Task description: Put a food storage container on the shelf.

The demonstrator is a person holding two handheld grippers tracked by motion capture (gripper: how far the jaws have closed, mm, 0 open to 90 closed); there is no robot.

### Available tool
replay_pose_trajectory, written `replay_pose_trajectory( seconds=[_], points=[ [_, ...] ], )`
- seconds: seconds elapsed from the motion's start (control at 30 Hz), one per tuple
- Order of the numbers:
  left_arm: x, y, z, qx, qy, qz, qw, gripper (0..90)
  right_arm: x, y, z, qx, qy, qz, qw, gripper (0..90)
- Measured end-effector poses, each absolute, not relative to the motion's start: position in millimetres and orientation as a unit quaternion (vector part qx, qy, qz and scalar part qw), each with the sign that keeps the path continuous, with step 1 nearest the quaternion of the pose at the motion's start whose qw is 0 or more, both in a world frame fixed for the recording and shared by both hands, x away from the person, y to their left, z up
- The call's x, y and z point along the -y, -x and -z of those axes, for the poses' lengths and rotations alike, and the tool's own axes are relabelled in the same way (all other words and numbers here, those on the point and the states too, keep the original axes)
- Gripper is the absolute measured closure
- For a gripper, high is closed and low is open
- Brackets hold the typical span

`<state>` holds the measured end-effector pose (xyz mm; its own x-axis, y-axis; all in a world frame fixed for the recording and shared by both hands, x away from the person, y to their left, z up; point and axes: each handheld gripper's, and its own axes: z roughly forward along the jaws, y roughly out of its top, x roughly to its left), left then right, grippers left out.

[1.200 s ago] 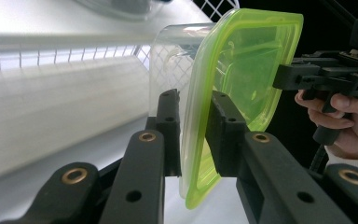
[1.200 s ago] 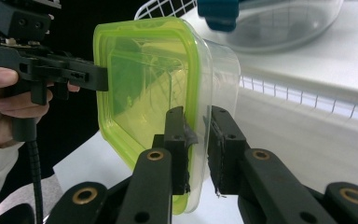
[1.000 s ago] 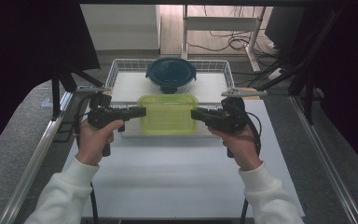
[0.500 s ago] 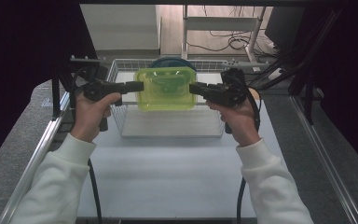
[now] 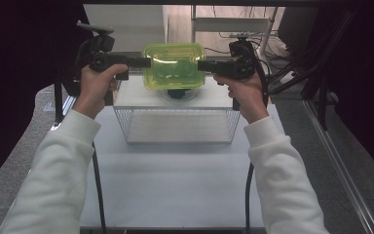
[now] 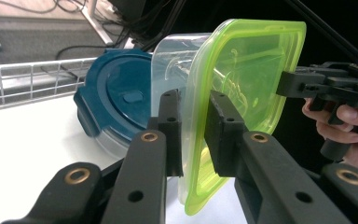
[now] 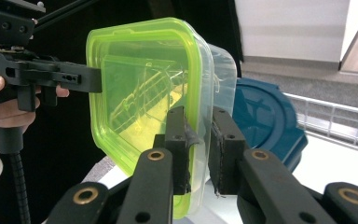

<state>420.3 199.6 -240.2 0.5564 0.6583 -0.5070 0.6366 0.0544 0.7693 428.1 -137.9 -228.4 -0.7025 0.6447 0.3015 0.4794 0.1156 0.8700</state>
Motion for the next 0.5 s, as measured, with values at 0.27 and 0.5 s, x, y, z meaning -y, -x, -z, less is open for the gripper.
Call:
replay_pose_trajectory(
  seconds=[0.27, 0.5],
  points=[
    [-194, -456, 253, -0.496, -0.685, 0.011, 0.533, 78.2, 142, -469, 245, -0.731, -0.435, -0.525, 0.023, 77.9],
    [-200, -482, 266, -0.517, -0.662, 0.048, 0.541, 75.6, 139, -493, 252, -0.711, -0.463, -0.528, -0.007, 72.6]
  ],
)
